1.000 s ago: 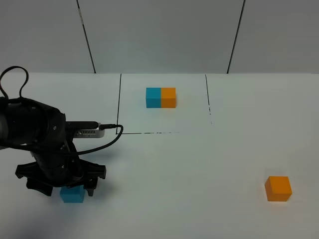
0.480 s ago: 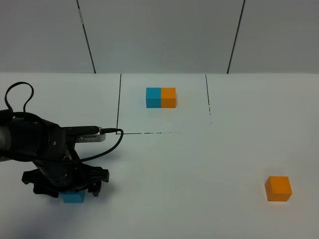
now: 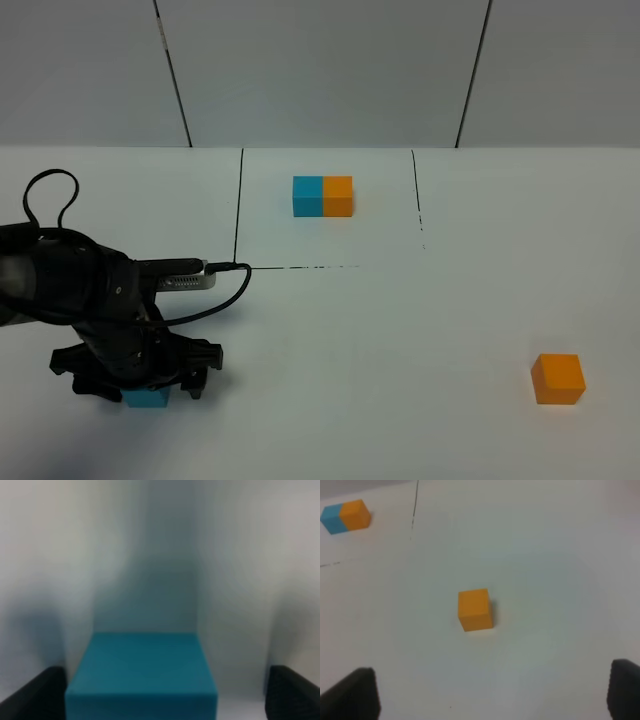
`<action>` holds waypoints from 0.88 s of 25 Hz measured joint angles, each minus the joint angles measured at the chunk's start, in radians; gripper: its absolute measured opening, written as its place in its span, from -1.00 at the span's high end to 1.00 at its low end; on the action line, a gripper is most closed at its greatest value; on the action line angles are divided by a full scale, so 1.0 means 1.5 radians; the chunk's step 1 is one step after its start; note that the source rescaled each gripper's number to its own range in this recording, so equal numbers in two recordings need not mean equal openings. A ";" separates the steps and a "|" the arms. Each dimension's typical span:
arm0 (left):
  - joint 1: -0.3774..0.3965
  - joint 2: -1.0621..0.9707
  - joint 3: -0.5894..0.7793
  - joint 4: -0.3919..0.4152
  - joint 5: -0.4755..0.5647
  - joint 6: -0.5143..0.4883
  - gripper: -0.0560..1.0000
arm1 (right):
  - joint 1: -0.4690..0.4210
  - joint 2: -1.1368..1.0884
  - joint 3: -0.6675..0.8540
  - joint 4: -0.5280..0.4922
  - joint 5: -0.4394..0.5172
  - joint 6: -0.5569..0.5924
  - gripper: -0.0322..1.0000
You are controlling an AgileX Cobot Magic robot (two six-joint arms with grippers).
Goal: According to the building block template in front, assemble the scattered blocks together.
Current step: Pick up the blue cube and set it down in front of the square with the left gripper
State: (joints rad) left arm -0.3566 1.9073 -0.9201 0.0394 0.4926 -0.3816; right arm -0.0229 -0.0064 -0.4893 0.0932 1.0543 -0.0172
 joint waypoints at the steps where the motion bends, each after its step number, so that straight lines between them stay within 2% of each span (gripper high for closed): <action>1: 0.000 0.001 -0.001 0.000 0.001 -0.001 -0.43 | 0.000 0.000 0.000 0.000 0.000 0.000 -0.64; 5: 0.000 0.001 -0.002 0.000 0.007 -0.001 -0.38 | 0.000 0.000 0.000 0.000 0.000 0.000 -0.64; 11: 0.000 0.001 -0.002 0.003 0.019 0.000 -0.15 | 0.000 0.000 0.000 0.000 0.000 0.000 -0.64; 22: 0.000 0.001 -0.002 0.003 0.044 -0.001 0.60 | 0.000 0.000 0.000 0.000 0.000 0.000 -0.64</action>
State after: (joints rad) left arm -0.3566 1.9090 -0.9230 0.0434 0.5584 -0.3827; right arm -0.0229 -0.0064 -0.4893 0.0932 1.0543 -0.0172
